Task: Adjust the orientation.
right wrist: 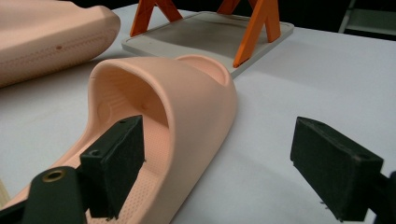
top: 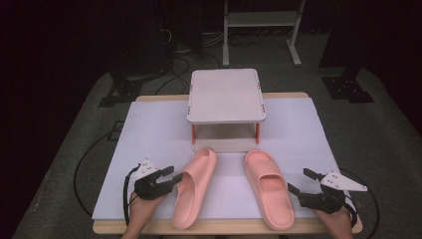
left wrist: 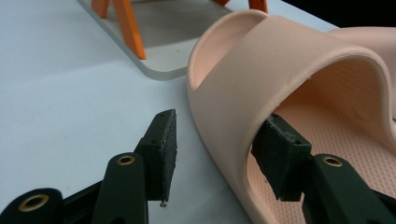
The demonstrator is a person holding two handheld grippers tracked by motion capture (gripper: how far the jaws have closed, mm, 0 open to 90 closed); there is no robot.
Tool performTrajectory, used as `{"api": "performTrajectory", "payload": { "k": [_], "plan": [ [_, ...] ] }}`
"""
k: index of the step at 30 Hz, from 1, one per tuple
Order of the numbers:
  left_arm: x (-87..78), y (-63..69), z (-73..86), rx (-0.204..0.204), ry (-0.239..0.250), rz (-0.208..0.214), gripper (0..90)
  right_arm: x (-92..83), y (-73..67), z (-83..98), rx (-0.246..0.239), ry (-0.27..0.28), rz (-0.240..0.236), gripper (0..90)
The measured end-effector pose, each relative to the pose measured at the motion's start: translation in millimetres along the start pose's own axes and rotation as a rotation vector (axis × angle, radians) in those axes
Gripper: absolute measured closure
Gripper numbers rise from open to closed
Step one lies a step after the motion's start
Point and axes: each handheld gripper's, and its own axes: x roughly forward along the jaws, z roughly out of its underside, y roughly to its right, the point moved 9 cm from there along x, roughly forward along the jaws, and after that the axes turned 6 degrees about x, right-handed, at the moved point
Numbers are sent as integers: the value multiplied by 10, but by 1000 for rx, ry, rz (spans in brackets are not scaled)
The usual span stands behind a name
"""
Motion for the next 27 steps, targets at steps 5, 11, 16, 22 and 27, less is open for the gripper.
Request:
{"api": "performTrajectory", "payload": {
  "k": [5,11,16,22,27],
  "plan": [
    [68,98,-18,8,-7,27,487,9,-21,8,3,-6,-13,174],
    [129,190,-30,30,-17,48,482,30,-54,17,-1,-15,-32,174],
    [149,225,-13,42,-26,50,477,46,-81,27,-4,-25,-52,176],
    [150,241,-8,51,-36,52,473,85,-140,30,5,-44,-96,204],
    [159,253,-9,78,-56,52,457,155,-192,39,-5,-63,-118,191]
  ]
}}
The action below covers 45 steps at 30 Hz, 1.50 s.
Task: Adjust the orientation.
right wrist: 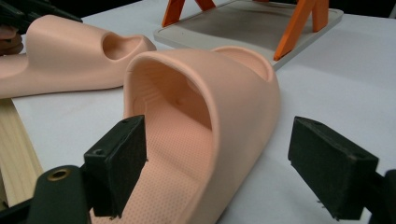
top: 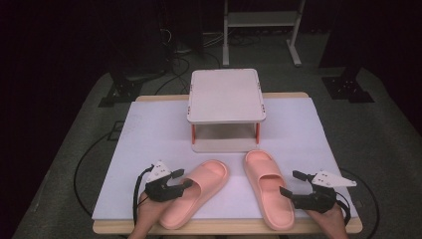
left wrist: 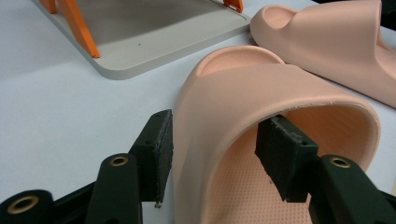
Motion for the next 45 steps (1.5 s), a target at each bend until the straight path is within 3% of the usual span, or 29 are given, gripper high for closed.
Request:
{"api": "performTrajectory", "payload": {
  "k": [8,15,20,30,36,45],
  "plan": [
    [42,41,23,52,-55,1,448,107,-26,-9,-36,-37,17,241],
    [73,44,48,85,-89,0,511,183,-7,-33,-57,-56,30,347],
    [92,17,48,67,-92,-4,546,238,14,-33,-74,-72,45,439],
    [104,-9,59,79,-104,-18,630,315,74,-49,-130,-79,94,599],
    [92,-20,52,79,-87,-29,682,314,87,-50,-104,-73,113,635],
    [89,-34,62,64,-79,-53,732,302,99,-49,-111,-57,171,703]
  ]
}}
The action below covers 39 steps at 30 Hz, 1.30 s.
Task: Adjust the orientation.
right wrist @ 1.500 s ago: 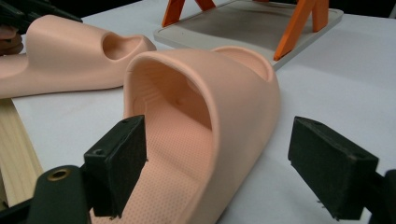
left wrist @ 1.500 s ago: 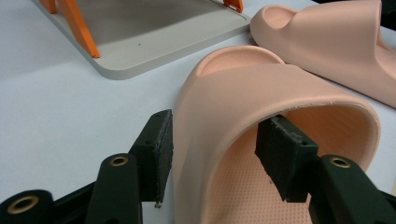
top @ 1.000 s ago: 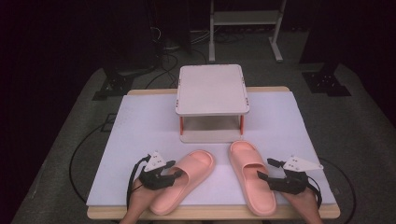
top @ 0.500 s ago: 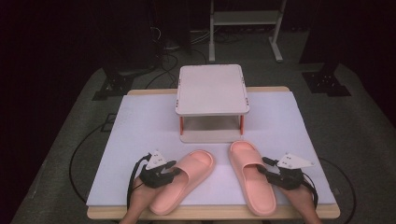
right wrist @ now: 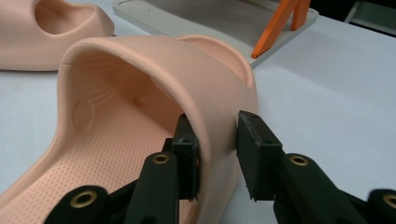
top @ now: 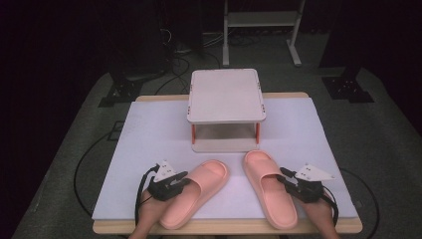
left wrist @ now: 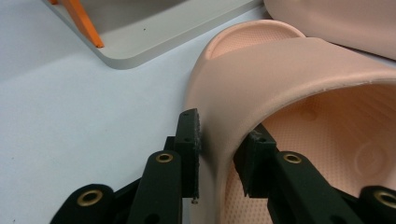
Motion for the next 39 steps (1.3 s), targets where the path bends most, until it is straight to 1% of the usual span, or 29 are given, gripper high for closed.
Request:
{"api": "performTrajectory", "payload": {
  "k": [3,9,13,17,19,26,27,33,35,37,39],
  "plan": [
    [-3,0,0,3,1,-7,748,-4,15,3,-1,0,21,730],
    [-6,10,4,8,2,-5,775,-21,69,7,6,4,59,792],
    [-12,9,6,6,3,-6,784,-42,94,17,30,2,53,809],
    [-35,16,5,-10,14,8,808,-57,110,22,45,-1,47,819],
    [-47,14,3,-8,14,4,810,-63,109,26,57,-3,41,821],
    [-90,-9,-12,-27,35,6,819,-94,100,15,61,-1,39,828],
    [-101,-10,-16,-35,40,7,819,-101,106,11,63,3,41,827],
    [-168,-55,-53,-61,74,1,820,-152,123,-12,87,17,39,829],
    [-186,-63,-69,-55,79,-3,819,-170,114,-33,87,26,34,829],
    [-199,-59,-87,-61,88,-1,819,-181,101,-44,91,31,31,829],
    [-215,-63,-101,-56,92,-2,819,-190,89,-50,91,30,26,828]
  ]
}}
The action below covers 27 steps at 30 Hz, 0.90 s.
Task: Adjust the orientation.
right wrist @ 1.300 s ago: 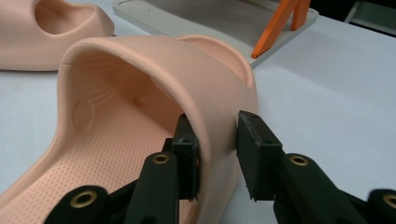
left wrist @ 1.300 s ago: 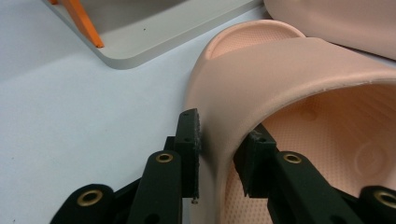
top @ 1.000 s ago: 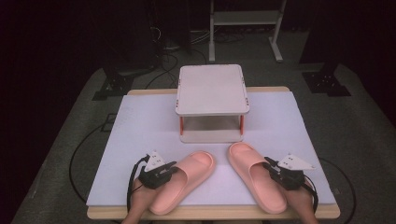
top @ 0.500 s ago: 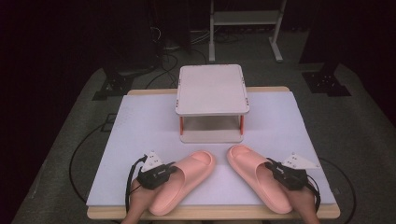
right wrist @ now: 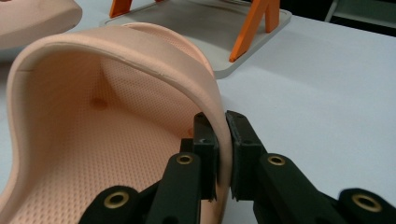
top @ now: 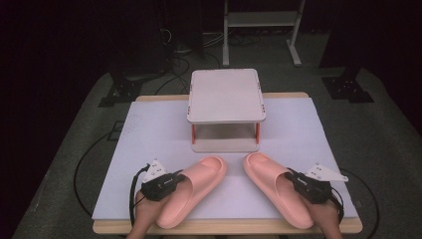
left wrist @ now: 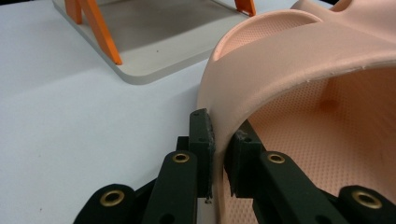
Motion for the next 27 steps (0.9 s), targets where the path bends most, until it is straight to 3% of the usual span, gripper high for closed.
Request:
{"api": "performTrajectory", "payload": {
  "k": [18,27],
  "plan": [
    [-105,-64,-121,-6,26,-15,817,-107,-65,-129,26,18,-34,828],
    [-182,-98,-259,7,48,-13,818,-172,-134,-301,20,43,-47,828]
  ]
}}
